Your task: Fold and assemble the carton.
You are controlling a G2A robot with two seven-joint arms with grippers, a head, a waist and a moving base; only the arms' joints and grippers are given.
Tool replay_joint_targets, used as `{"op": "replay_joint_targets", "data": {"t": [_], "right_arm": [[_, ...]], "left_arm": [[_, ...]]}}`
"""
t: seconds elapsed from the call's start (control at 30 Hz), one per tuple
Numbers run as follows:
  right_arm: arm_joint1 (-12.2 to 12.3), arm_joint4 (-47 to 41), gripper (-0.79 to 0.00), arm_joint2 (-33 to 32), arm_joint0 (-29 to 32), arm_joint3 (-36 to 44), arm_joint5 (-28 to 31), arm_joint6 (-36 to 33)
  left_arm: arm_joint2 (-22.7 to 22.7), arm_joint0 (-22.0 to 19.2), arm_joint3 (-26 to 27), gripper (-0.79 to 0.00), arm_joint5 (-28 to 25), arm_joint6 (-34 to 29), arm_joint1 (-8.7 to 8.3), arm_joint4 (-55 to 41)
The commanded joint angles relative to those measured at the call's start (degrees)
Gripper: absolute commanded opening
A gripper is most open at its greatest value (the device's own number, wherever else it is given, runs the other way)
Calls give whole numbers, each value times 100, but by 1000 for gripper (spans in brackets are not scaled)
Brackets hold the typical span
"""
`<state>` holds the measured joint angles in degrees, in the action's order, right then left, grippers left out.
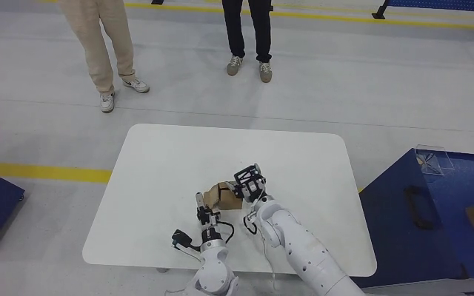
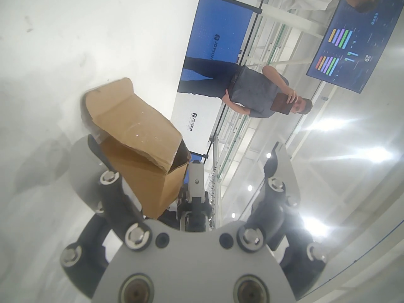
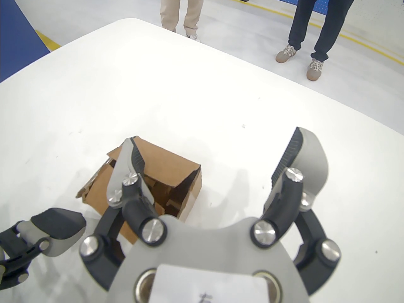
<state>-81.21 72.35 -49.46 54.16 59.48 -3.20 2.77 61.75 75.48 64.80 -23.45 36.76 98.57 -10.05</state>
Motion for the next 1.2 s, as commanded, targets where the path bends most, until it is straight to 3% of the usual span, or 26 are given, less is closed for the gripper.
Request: {"op": "replay_joint_targets", "data": {"t": [0.0, 0.2, 0.4, 0.8, 0.97, 1.17], "right_arm": [[-24, 41, 0, 26, -30, -59, -29, -30], [-116, 195, 0, 146, -122, -274, -184, -309], [-194, 237, 0, 202, -173, -408, -196, -380], [-256, 273, 0, 101, -190, -431, -56, -415], [-260, 274, 0, 25, -187, -419, 86, -455], [-236, 326, 0, -130, -159, -382, 165, -447]], "left_arm": [[-14, -99, -202, 0, -101, 9, 30, -51], [39, -410, -721, 0, -756, 179, 131, -289], [123, -663, -1138, 0, -1014, 181, 188, -298], [335, -864, -1349, 0, -2133, 697, 254, 526], [349, -907, -1319, 0, -2248, 765, 279, 1029], [349, -1033, -1390, 0, -2031, 455, 303, 1291]]}}
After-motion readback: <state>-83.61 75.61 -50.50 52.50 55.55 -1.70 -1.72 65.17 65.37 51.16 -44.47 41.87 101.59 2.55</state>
